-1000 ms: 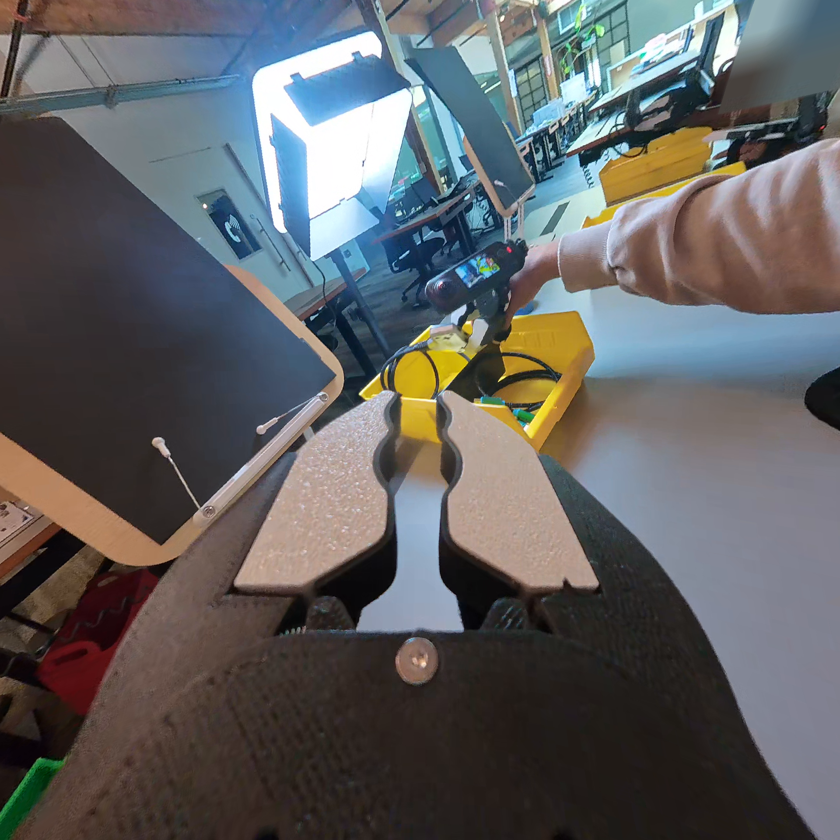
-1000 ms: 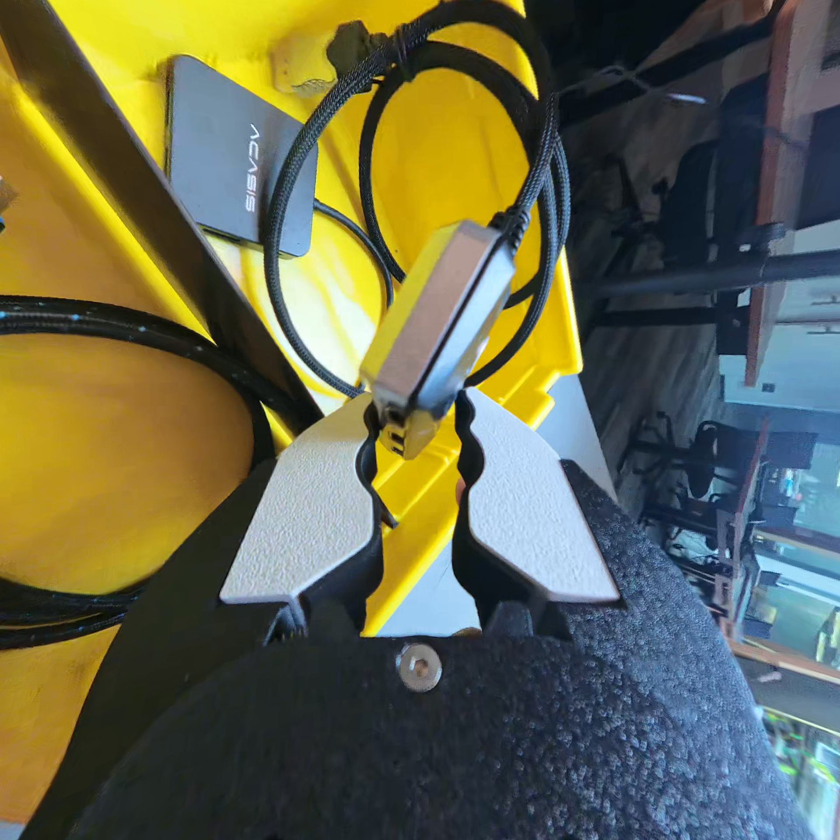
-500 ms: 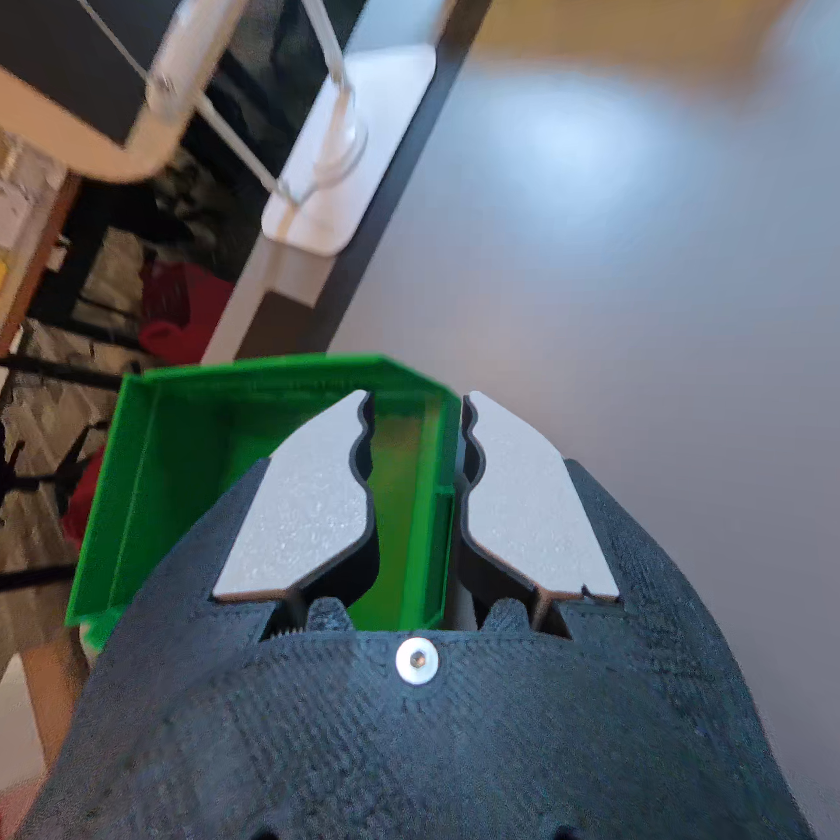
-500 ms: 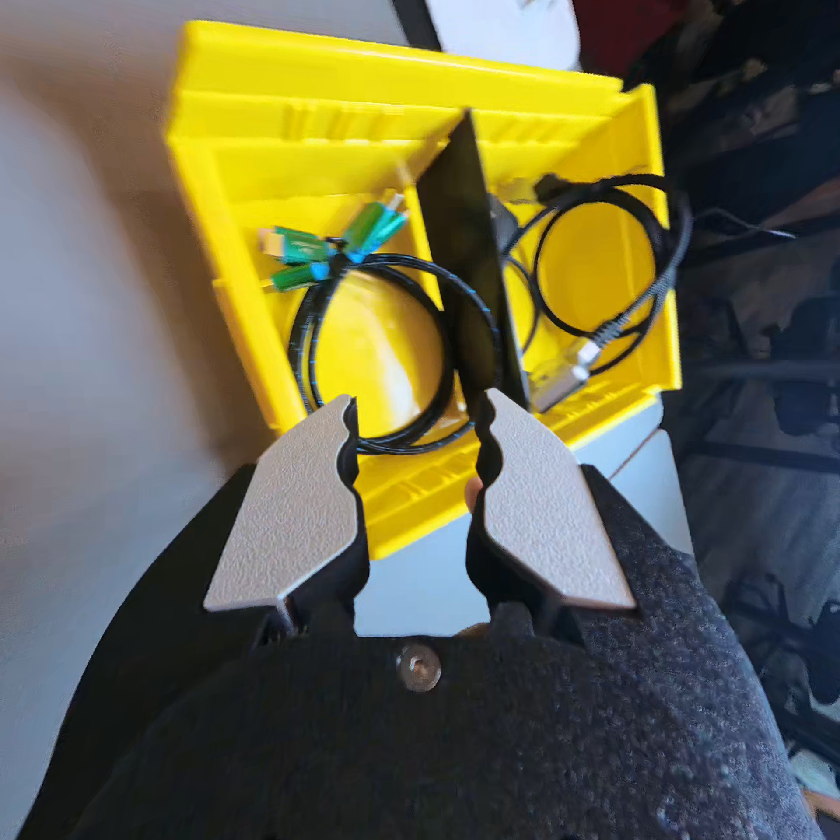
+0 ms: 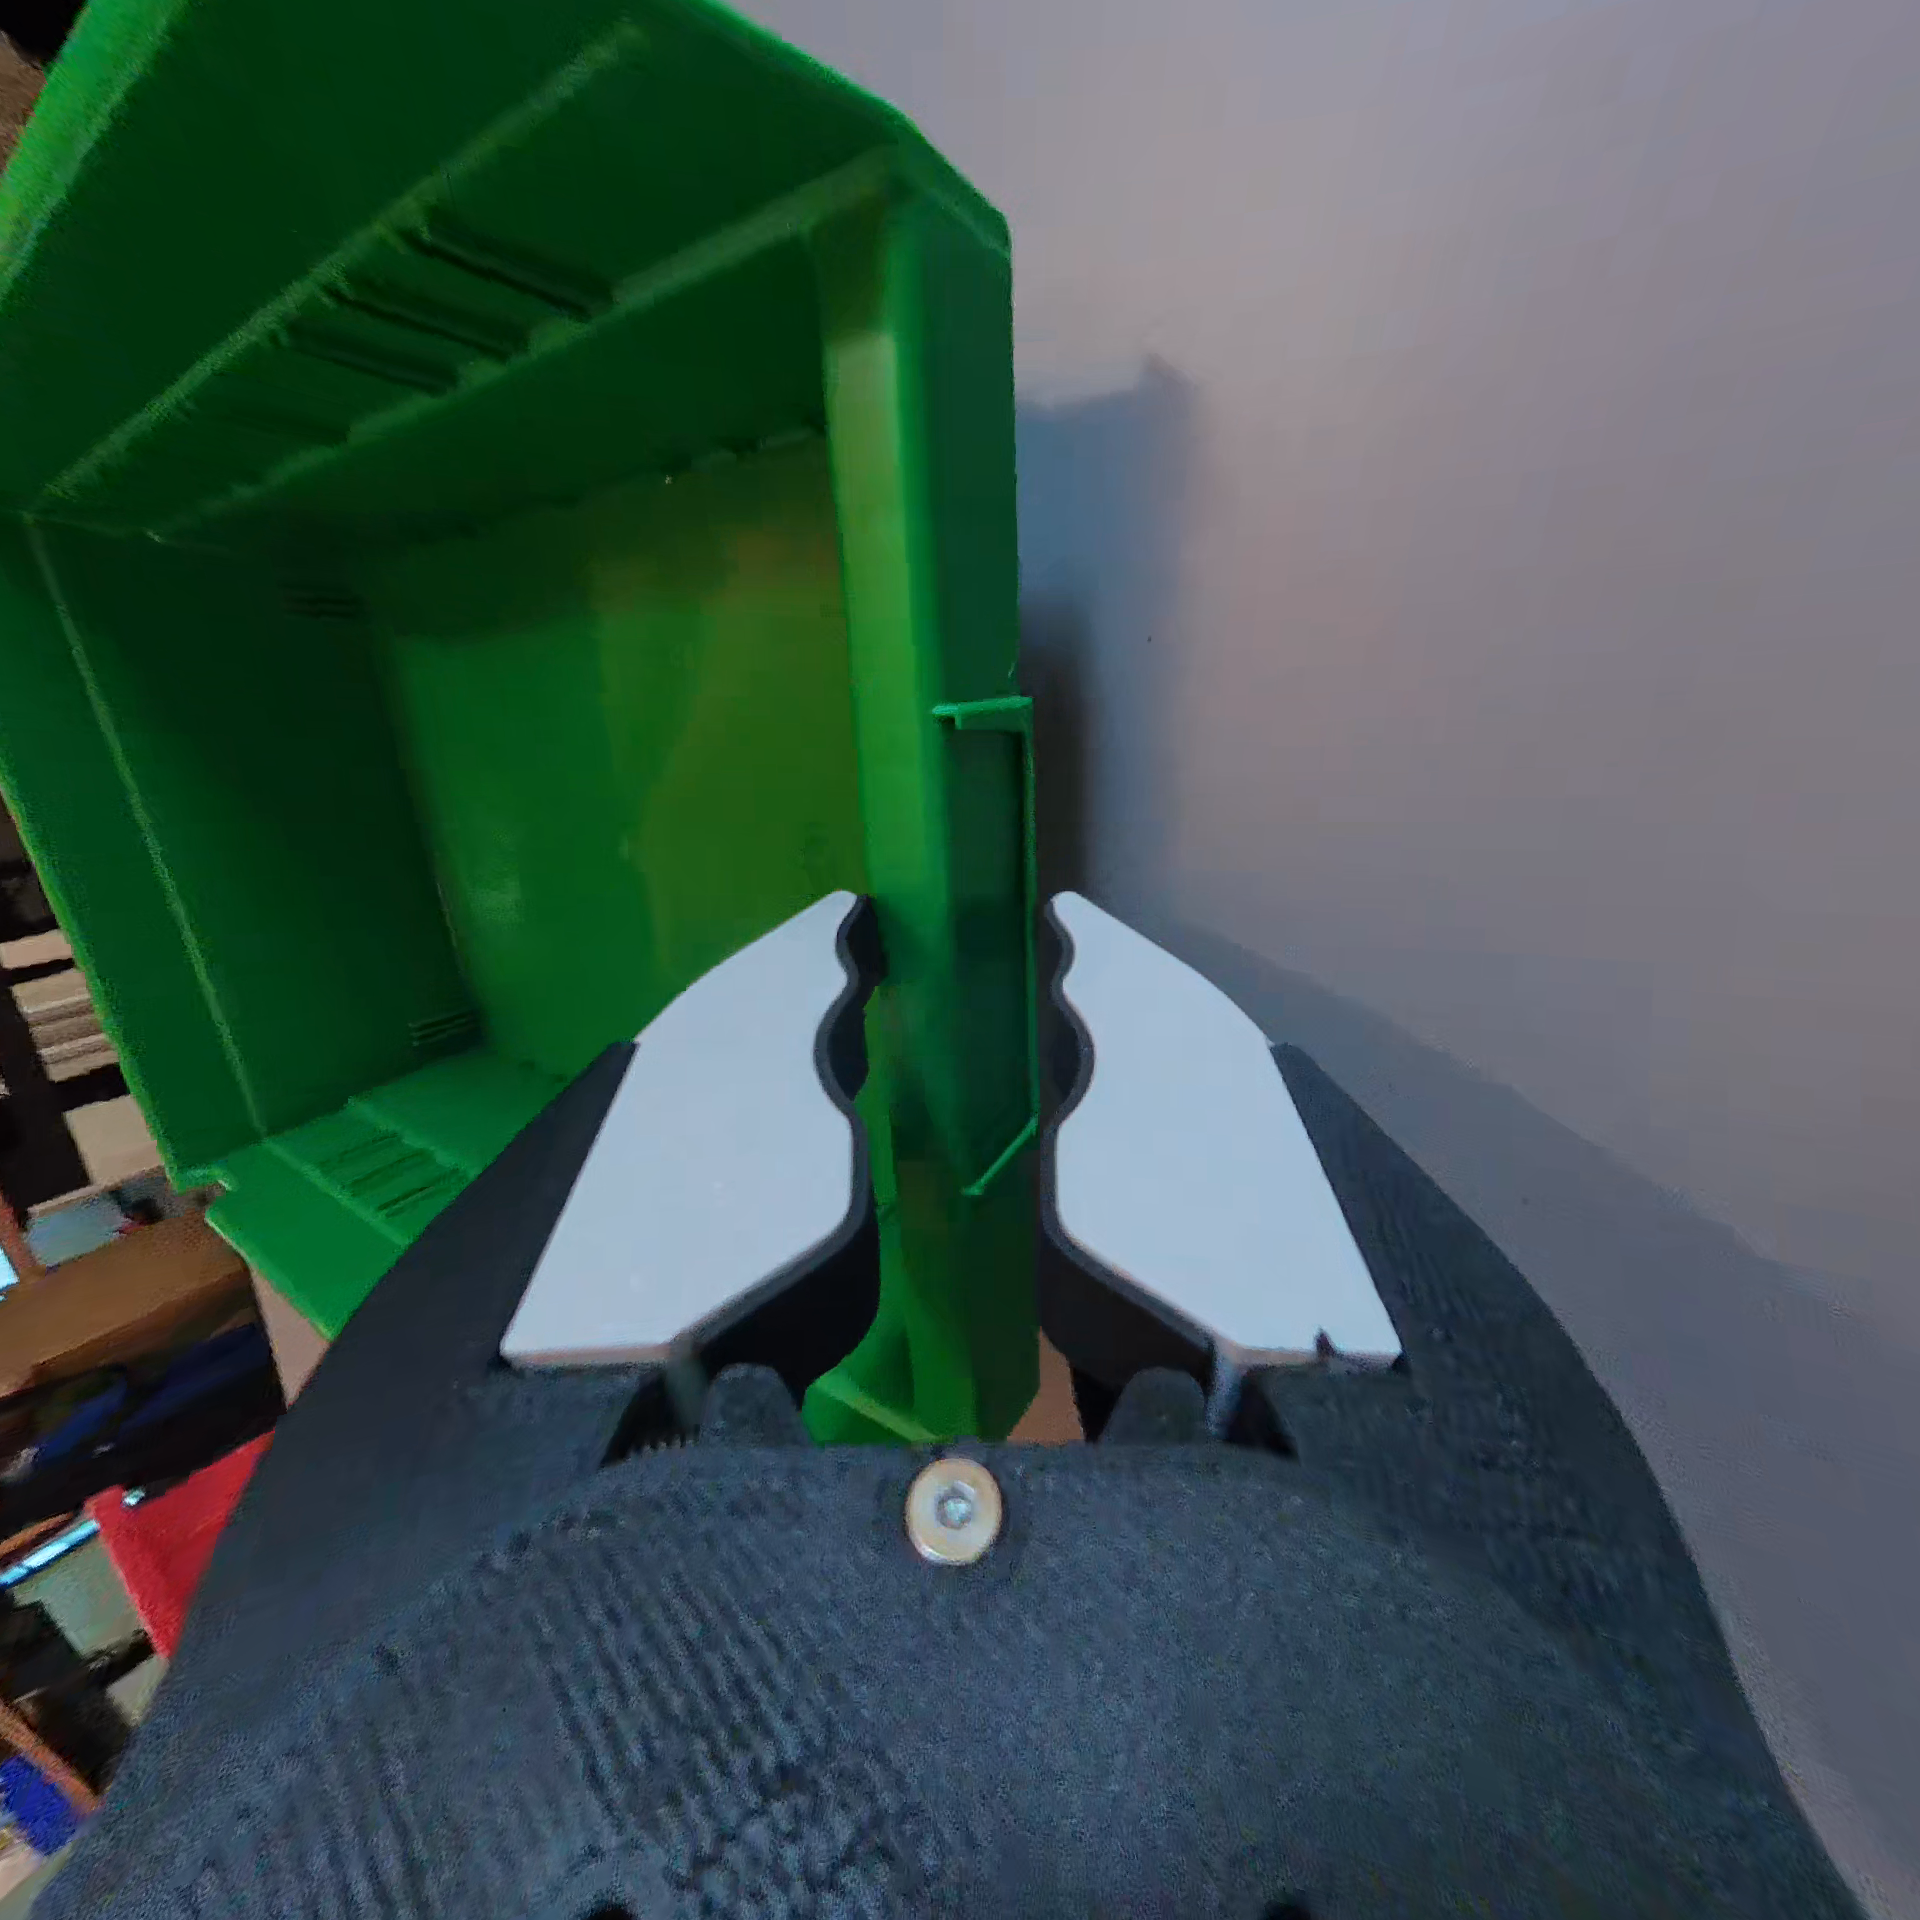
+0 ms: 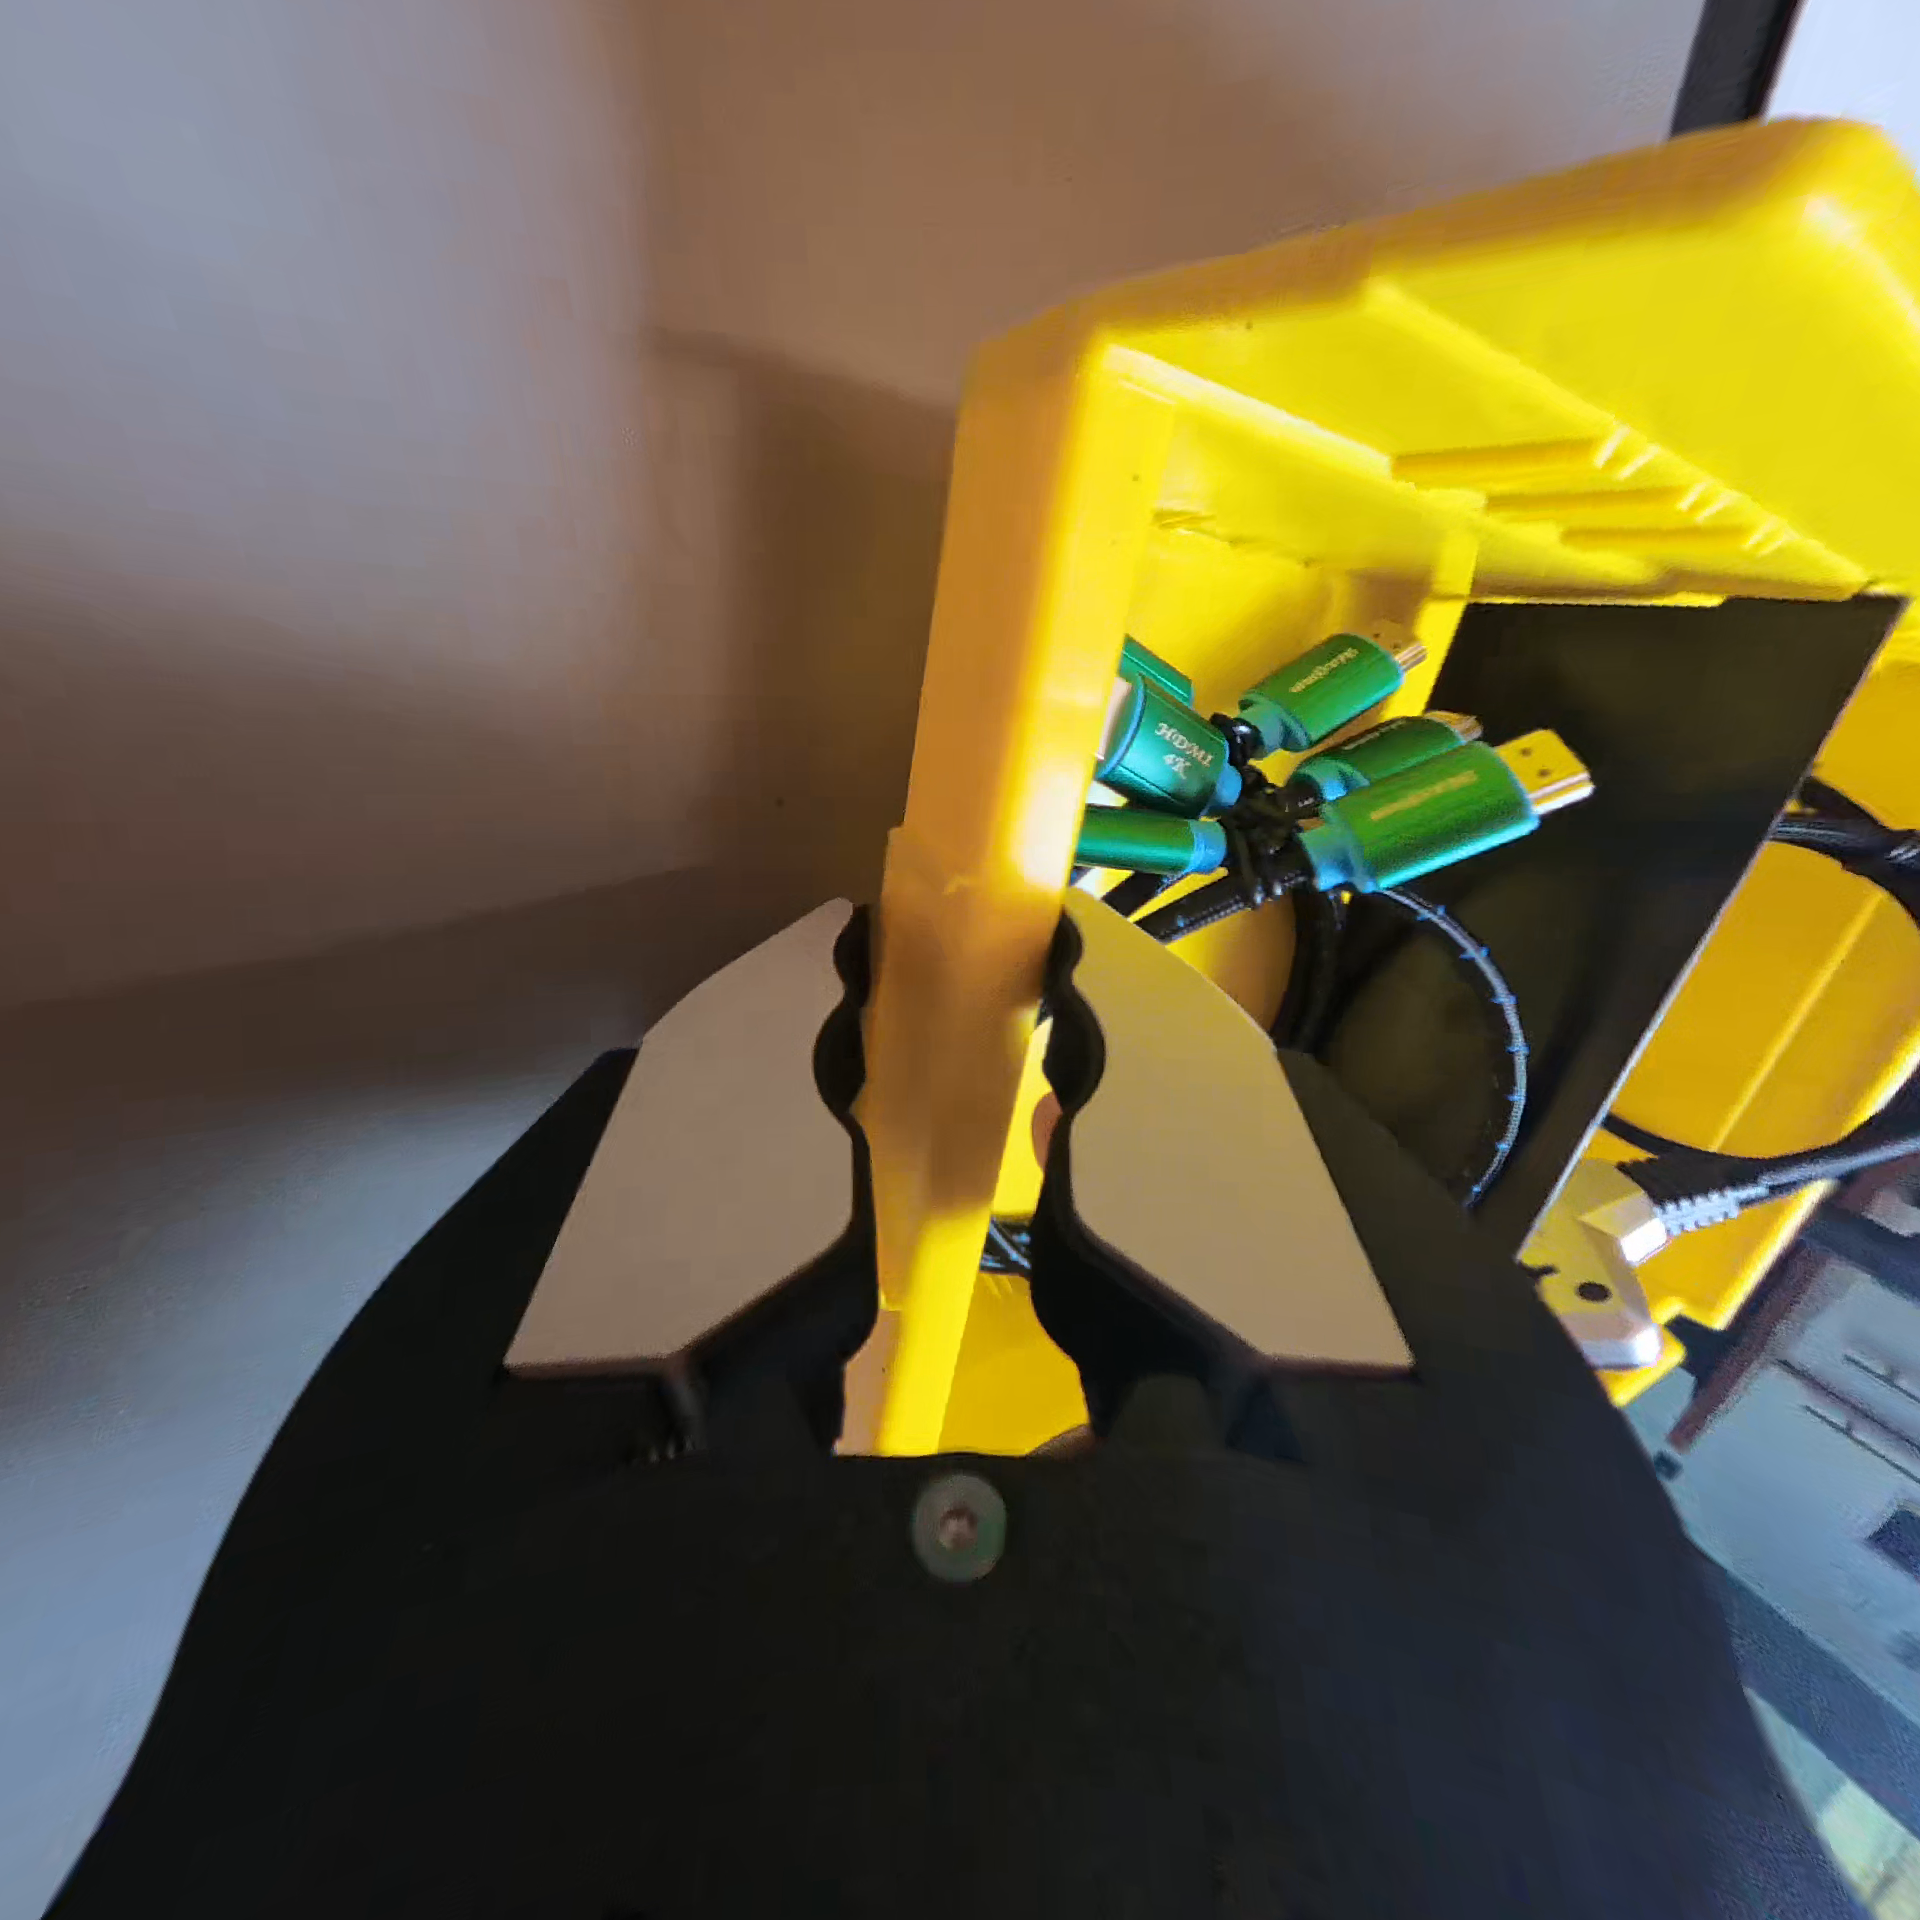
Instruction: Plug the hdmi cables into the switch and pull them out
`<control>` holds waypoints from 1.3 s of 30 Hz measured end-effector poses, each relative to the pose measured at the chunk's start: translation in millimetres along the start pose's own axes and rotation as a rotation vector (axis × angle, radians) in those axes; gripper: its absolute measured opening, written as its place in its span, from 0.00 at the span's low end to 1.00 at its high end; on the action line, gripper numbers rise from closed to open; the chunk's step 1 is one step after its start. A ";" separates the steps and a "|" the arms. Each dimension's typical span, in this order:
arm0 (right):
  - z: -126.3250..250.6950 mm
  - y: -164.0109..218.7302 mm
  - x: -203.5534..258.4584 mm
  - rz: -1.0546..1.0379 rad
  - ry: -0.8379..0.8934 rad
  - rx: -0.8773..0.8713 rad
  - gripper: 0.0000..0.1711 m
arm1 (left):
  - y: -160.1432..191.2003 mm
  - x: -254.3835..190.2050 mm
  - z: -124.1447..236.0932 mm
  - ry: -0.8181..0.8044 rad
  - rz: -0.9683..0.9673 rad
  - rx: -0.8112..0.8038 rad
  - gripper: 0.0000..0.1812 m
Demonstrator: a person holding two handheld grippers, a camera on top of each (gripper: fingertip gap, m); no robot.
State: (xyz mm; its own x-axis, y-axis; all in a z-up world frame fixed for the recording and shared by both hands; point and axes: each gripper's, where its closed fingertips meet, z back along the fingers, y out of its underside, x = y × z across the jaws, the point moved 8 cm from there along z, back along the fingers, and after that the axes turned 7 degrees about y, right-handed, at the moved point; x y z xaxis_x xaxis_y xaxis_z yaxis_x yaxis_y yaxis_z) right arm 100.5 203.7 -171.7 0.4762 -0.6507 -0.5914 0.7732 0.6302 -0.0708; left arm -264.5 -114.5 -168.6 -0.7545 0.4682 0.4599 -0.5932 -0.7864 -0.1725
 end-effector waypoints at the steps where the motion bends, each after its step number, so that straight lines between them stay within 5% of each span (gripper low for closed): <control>1: -0.2 -1.5 1.2 0.010 0.024 0.007 0.19 | -1.4 0.0 -3.2 -0.010 -0.024 -0.001 0.17; 15: 60.4 -40.1 95.4 0.134 0.152 -0.187 0.19 | -85.2 -68.3 14.9 -0.013 -0.283 -0.205 0.19; 20: 118.5 -62.3 140.5 -0.184 0.203 -0.485 0.20 | -130.7 -94.2 26.9 -0.002 -0.394 -0.359 0.20; 24: 169.1 -29.5 153.7 -0.715 0.308 -0.710 0.18 | -150.0 -101.3 64.9 0.053 -0.220 -0.642 0.19; 28: 179.9 37.4 161.7 -1.153 0.579 -0.658 0.17 | -158.2 -135.1 82.9 0.367 0.153 -0.914 0.23; 35: 137.5 45.8 136.7 -1.267 0.394 -0.545 0.28 | -199.8 -179.4 67.2 0.444 0.537 -1.004 0.30; 39: 113.1 32.4 121.6 -1.190 0.406 -0.434 0.11 | -225.9 -179.7 53.9 0.278 0.405 -0.936 0.26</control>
State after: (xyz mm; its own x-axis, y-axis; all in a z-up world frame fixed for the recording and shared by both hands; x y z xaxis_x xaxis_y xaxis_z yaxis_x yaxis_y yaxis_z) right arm 230.8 97.0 -155.1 -0.6093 -0.7718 -0.1818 0.3969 -0.0983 -0.9126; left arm 20.2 -42.7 -165.3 -0.9121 0.4094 0.0227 -0.1738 -0.3357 -0.9258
